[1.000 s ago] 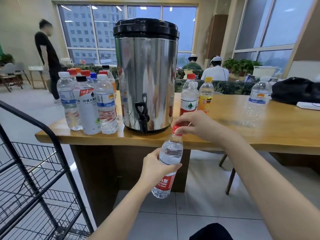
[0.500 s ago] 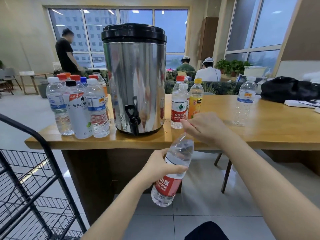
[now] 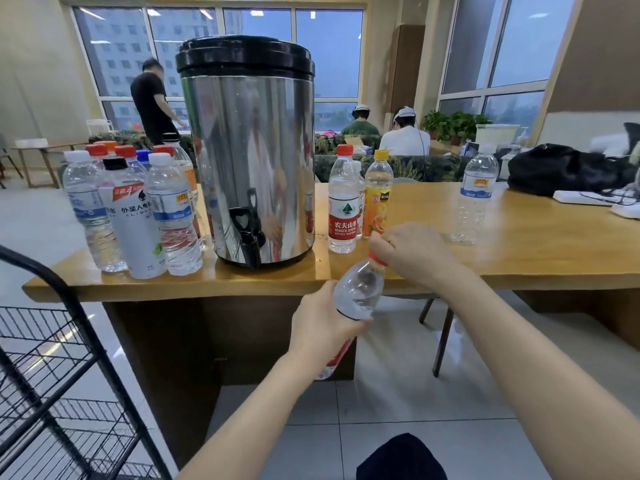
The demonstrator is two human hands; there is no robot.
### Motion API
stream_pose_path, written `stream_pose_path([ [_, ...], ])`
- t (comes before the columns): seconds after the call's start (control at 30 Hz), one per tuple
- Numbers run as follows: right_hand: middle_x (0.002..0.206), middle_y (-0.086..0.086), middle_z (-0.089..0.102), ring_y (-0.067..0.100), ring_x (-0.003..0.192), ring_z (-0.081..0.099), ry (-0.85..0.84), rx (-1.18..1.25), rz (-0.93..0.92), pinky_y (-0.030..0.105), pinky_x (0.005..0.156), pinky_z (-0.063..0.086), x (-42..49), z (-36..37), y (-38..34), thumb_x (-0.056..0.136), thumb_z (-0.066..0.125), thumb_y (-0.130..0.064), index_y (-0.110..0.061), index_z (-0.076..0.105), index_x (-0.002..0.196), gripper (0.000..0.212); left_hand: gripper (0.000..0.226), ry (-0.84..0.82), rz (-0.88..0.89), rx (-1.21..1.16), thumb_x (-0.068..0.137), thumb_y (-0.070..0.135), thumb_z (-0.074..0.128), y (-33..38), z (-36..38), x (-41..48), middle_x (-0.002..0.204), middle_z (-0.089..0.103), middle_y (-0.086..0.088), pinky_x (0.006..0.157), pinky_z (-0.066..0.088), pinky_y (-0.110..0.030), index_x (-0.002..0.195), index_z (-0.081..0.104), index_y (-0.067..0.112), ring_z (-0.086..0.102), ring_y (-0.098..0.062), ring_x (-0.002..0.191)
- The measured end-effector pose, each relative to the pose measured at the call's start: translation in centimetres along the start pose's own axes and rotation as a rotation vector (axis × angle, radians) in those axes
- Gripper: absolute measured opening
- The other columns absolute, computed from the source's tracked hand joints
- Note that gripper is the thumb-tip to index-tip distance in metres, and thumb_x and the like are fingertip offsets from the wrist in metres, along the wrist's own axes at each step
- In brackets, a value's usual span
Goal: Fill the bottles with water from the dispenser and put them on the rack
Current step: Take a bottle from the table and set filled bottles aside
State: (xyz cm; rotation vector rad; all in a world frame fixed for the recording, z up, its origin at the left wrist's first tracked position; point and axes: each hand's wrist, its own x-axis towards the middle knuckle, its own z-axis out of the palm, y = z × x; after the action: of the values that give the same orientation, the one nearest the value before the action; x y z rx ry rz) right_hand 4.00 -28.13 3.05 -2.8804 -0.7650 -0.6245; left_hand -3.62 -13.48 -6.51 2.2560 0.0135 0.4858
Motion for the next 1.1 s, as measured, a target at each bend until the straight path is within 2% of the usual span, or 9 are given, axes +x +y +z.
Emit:
stream_pose_path([
  [0.13,0.056,0.001,0.041,0.021,0.056,0.040,0.135,0.094,0.081,0.028,0.050,0.025,0.2,0.2,-0.1,0.102,0.025,-0.042,-0.013,0.041,0.055,0.057,0.043,0.098,-0.002,-0.022,0.072,0.047,0.079,1.0,1.0,0.6,0.086,0.062,0.017,0.073,0.050,-0.022,0.104,0.056,0.031,0.059,-0.003,0.081],
  [0.23,0.062,0.006,0.051,0.020,0.056,0.047,0.151,0.702,0.158,0.030,0.059,0.039,0.0,0.1,0.8,0.095,0.019,-0.062,-0.009,0.051,0.067,0.068,0.052,0.070,-0.053,-0.329,0.067,0.043,0.086,1.8,0.5,2.7,0.096,0.068,0.015,0.073,0.050,-0.020,0.110,0.060,0.031,0.065,-0.002,0.089],
  [0.33,0.102,0.005,0.068,0.015,0.082,0.064,-0.084,1.050,0.249,0.028,0.073,0.051,-0.4,1.3,3.2,0.093,0.034,-0.058,-0.015,0.058,0.100,0.049,0.043,0.079,-0.124,-0.584,0.068,0.033,0.087,3.7,-0.4,6.9,0.098,0.071,0.009,0.081,0.054,-0.031,0.102,0.061,0.031,0.068,-0.010,0.092],
  [0.4,0.124,-0.003,0.060,0.008,0.103,0.061,-0.271,1.024,0.234,0.027,0.086,0.051,-0.7,3.2,4.2,0.088,0.059,-0.052,-0.026,0.048,0.124,0.046,0.042,0.142,-0.128,-0.619,0.067,0.037,0.088,4.9,-0.5,10.1,0.100,0.072,0.006,0.087,0.056,-0.039,0.101,0.064,0.030,0.069,-0.015,0.093],
  [0.5,0.130,-0.008,0.054,0.013,0.115,0.055,-0.218,1.038,0.252,0.034,0.097,0.048,0.3,6.2,3.8,0.075,0.082,-0.038,-0.030,0.031,0.141,0.084,0.055,0.196,-0.098,-0.568,0.065,0.045,0.087,6.3,0.7,13.8,0.104,0.072,0.004,0.089,0.056,-0.041,0.110,0.066,0.023,0.068,-0.015,0.094],
  [0.63,0.114,-0.007,0.062,0.015,0.110,0.061,0.022,1.083,0.357,0.037,0.096,0.050,3.3,9.5,3.6,0.068,0.088,-0.021,-0.028,0.040,0.124,0.074,0.049,0.168,-0.103,-0.476,0.067,0.045,0.086,6.7,3.9,16.2,0.101,0.068,0.007,0.088,0.052,-0.033,0.104,0.060,0.025,0.064,-0.014,0.096],
  [0.77,0.107,-0.003,0.062,0.017,0.102,0.063,0.129,1.019,0.343,0.024,0.079,0.048,5.0,11.6,5.8,0.070,0.086,-0.014,-0.026,0.038,0.118,0.069,0.076,0.128,0.006,-0.400,0.072,0.035,0.085,5.2,5.7,17.1,0.126,0.061,0.005,0.092,0.048,-0.026,0.137,0.048,0.020,0.058,-0.012,0.113],
  [0.97,0.101,-0.008,0.058,0.007,0.090,0.058,0.215,0.964,0.348,0.003,0.063,0.043,7.7,13.5,6.9,0.068,0.088,-0.017,-0.010,0.044,0.125,0.073,0.070,0.528,0.195,-0.193,0.077,0.039,0.080,-0.3,6.5,16.8,0.129,0.047,0.001,0.101,0.032,-0.017,0.132,0.043,0.016,0.037,-0.005,0.117],
  [1.1,0.117,0.003,0.062,0.013,0.103,0.058,0.211,0.912,0.328,0.009,0.074,0.044,8.8,14.8,7.4,0.065,0.089,-0.025,-0.009,0.049,0.127,0.075,0.076,0.565,0.164,-0.163,0.085,0.042,0.072,-1.8,7.4,17.7,0.147,0.037,-0.009,0.112,0.032,-0.039,0.142,0.034,0.012,0.032,-0.020,0.135],
])
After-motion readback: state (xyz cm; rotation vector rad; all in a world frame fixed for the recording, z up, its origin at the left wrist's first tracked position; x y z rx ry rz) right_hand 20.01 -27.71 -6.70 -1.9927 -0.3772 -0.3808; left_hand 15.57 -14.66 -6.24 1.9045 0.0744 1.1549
